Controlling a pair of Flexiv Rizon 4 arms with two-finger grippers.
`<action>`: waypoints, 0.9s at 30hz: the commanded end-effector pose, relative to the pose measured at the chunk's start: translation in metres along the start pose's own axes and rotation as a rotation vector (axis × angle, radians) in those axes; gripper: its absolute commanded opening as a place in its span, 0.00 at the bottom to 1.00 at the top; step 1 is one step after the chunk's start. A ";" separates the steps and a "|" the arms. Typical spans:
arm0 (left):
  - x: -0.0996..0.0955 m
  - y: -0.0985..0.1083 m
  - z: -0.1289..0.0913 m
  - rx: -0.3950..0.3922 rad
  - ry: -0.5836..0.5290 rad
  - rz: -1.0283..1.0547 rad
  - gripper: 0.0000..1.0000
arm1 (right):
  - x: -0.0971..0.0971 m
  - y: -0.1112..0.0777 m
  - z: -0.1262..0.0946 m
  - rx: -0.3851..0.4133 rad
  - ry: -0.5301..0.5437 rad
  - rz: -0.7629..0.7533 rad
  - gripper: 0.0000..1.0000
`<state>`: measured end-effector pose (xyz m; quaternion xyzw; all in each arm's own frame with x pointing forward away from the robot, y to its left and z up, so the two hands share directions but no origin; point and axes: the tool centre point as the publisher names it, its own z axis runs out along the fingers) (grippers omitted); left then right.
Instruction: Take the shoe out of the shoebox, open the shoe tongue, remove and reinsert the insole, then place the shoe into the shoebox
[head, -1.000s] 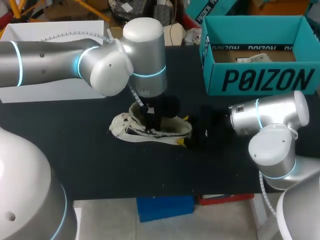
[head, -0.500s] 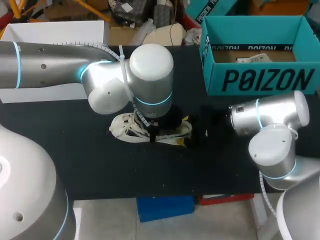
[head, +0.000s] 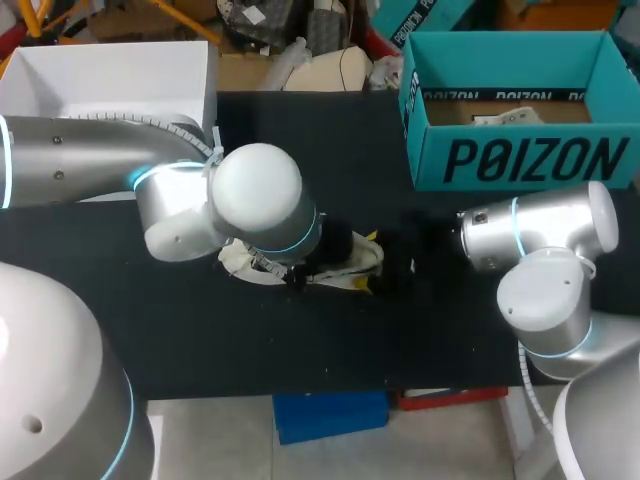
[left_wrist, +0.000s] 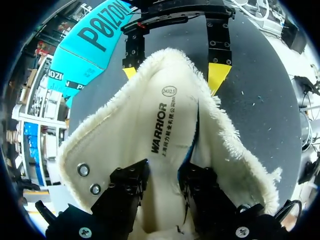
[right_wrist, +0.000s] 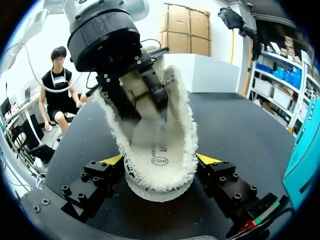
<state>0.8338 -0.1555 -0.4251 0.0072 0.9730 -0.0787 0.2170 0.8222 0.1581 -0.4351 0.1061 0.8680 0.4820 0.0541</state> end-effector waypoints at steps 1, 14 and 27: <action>0.001 0.006 0.024 0.040 -0.078 0.000 0.36 | 0.000 -0.002 0.001 0.003 -0.002 0.002 0.00; 0.001 -0.002 0.043 0.017 0.012 0.088 0.00 | 0.000 -0.002 0.001 0.003 -0.002 0.002 0.00; -0.003 -0.008 0.024 0.001 0.219 0.085 0.00 | 0.000 -0.002 0.001 0.003 -0.002 0.002 0.00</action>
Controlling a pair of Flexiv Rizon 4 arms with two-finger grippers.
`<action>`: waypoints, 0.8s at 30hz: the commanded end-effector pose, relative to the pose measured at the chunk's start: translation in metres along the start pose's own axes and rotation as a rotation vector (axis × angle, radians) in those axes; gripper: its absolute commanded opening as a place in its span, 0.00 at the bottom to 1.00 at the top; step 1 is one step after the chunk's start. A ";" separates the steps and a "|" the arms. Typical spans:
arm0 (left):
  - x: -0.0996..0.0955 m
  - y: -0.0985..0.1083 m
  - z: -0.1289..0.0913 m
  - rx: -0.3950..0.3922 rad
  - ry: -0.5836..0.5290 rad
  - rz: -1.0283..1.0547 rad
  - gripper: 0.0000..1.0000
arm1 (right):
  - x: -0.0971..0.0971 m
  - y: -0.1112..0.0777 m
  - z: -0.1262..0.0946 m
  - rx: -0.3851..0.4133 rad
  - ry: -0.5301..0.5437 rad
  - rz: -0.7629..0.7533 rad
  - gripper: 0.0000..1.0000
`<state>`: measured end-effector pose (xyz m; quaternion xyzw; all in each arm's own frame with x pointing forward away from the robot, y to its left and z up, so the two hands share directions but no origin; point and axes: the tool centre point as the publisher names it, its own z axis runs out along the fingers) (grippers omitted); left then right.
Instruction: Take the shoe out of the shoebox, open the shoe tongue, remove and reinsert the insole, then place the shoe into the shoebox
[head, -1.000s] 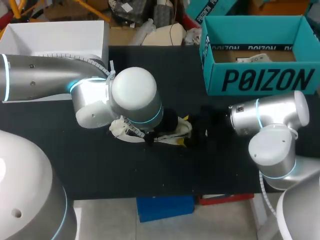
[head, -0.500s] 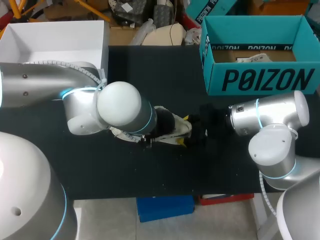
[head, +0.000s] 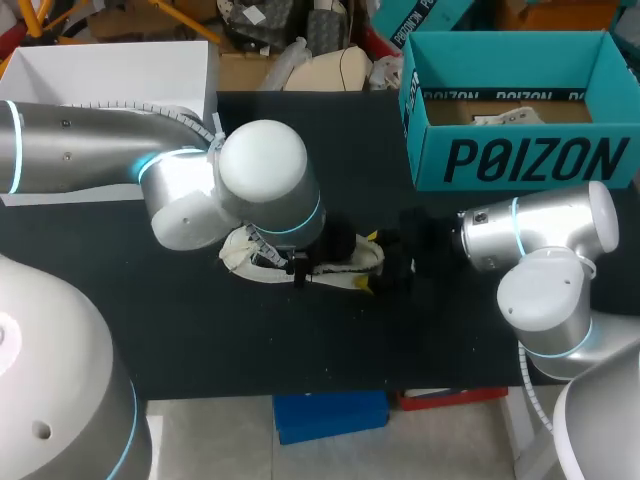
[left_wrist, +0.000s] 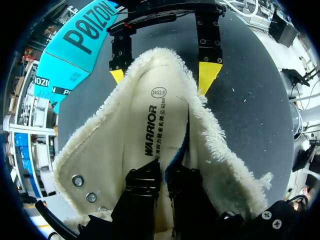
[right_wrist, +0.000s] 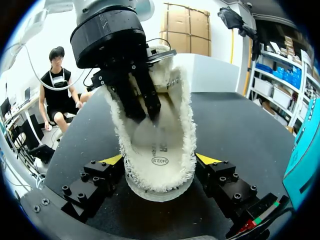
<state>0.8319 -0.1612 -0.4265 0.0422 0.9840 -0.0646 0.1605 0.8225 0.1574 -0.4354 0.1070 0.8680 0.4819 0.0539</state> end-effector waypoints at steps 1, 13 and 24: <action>-0.008 -0.003 0.021 0.001 0.152 0.035 0.00 | 0.000 -0.001 0.001 0.003 -0.002 0.001 0.00; -0.013 -0.002 -0.012 0.062 0.265 -0.034 0.00 | 0.000 -0.001 0.001 0.003 -0.002 0.001 0.00; -0.017 -0.002 -0.039 0.131 0.274 -0.065 0.00 | 0.000 -0.001 0.001 0.003 -0.002 0.001 0.00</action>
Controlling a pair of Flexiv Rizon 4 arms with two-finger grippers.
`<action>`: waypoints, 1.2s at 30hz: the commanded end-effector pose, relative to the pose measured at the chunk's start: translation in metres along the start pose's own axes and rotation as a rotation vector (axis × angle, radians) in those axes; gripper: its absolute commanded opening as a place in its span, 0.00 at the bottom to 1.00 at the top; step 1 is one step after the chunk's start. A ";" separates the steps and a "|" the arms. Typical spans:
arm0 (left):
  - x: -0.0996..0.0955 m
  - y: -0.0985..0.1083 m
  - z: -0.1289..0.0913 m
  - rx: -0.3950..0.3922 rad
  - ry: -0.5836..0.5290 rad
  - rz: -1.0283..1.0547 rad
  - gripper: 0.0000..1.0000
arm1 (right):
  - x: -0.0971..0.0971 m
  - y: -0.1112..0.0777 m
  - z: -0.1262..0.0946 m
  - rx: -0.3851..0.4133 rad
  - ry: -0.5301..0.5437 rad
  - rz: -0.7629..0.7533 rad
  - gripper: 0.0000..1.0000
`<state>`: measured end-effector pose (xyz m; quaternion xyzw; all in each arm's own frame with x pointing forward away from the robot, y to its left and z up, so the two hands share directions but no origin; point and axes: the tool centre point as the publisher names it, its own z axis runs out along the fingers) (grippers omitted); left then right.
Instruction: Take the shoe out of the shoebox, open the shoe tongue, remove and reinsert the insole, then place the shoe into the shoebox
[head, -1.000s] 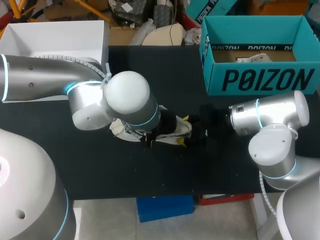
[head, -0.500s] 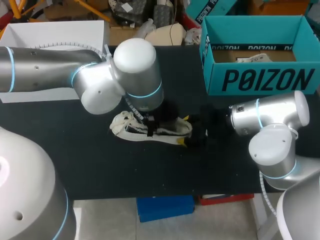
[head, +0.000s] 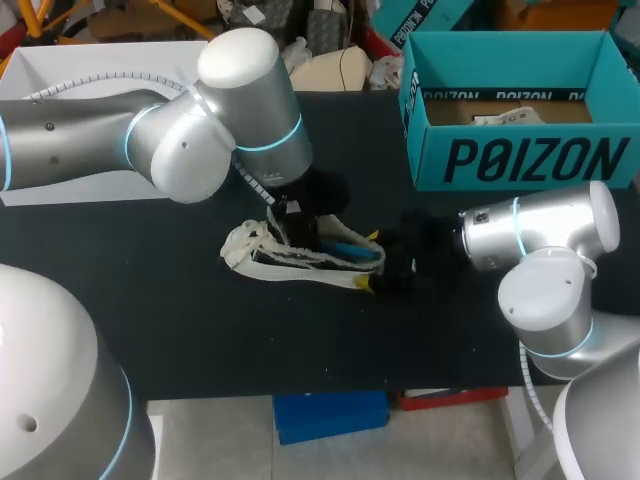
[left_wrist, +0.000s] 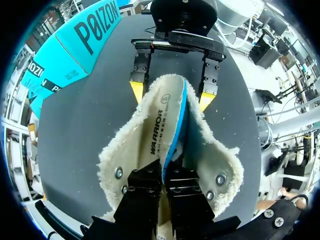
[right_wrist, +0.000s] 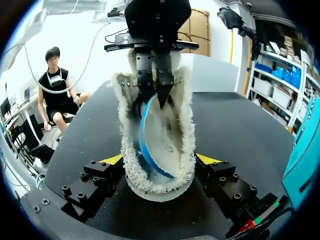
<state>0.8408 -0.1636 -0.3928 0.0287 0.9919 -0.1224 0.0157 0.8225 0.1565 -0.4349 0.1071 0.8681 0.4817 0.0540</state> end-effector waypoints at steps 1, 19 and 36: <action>0.005 0.002 -0.012 0.014 -0.010 0.003 0.00 | 0.001 -0.001 0.002 0.002 -0.001 0.001 0.00; 0.025 -0.015 0.006 0.134 0.083 0.167 0.33 | 0.001 -0.001 0.002 0.002 -0.001 0.001 0.00; 0.029 -0.044 0.013 0.125 -0.076 0.264 0.69 | 0.001 -0.001 0.002 0.002 -0.001 0.001 0.00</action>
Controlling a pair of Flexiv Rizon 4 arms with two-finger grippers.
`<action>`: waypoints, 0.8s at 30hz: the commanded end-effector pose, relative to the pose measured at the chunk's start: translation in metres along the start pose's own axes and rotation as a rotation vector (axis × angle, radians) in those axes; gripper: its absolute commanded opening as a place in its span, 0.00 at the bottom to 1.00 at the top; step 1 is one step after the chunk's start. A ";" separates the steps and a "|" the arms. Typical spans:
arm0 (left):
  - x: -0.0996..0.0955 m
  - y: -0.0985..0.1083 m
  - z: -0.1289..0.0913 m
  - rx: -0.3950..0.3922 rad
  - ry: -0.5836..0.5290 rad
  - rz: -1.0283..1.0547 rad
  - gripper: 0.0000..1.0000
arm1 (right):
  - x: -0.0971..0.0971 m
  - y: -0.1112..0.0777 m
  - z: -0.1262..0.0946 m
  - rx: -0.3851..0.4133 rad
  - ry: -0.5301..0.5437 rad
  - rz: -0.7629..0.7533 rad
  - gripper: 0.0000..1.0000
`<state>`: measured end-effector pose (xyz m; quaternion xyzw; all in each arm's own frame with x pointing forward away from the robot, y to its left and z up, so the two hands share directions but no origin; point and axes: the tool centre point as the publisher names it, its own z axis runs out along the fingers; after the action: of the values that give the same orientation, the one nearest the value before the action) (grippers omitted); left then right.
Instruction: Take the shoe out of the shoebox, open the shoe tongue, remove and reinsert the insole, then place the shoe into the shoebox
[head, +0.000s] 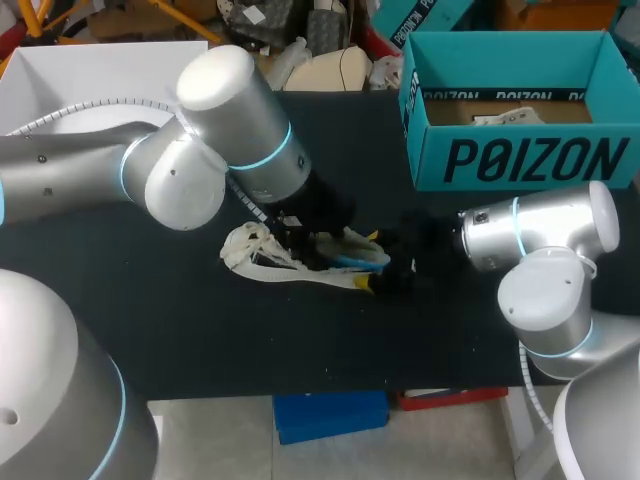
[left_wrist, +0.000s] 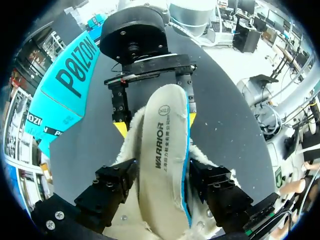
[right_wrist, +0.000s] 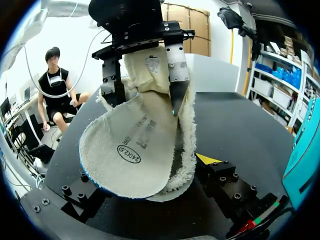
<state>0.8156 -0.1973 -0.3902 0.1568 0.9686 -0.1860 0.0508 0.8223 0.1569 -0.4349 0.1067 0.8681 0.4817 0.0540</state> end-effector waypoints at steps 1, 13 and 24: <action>0.003 -0.011 0.010 -0.016 -0.044 0.007 0.68 | 0.000 -0.001 0.002 0.002 -0.002 0.001 0.00; -0.007 -0.026 0.010 -0.010 -0.123 0.051 0.50 | 0.000 -0.001 0.002 0.002 -0.002 0.001 0.00; -0.011 -0.040 0.010 -0.005 -0.146 0.096 0.37 | 0.000 -0.001 0.002 0.002 -0.002 0.001 0.00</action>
<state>0.8138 -0.2350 -0.3819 0.1898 0.9538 -0.1944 0.1285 0.8224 0.1569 -0.4349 0.1068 0.8681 0.4818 0.0540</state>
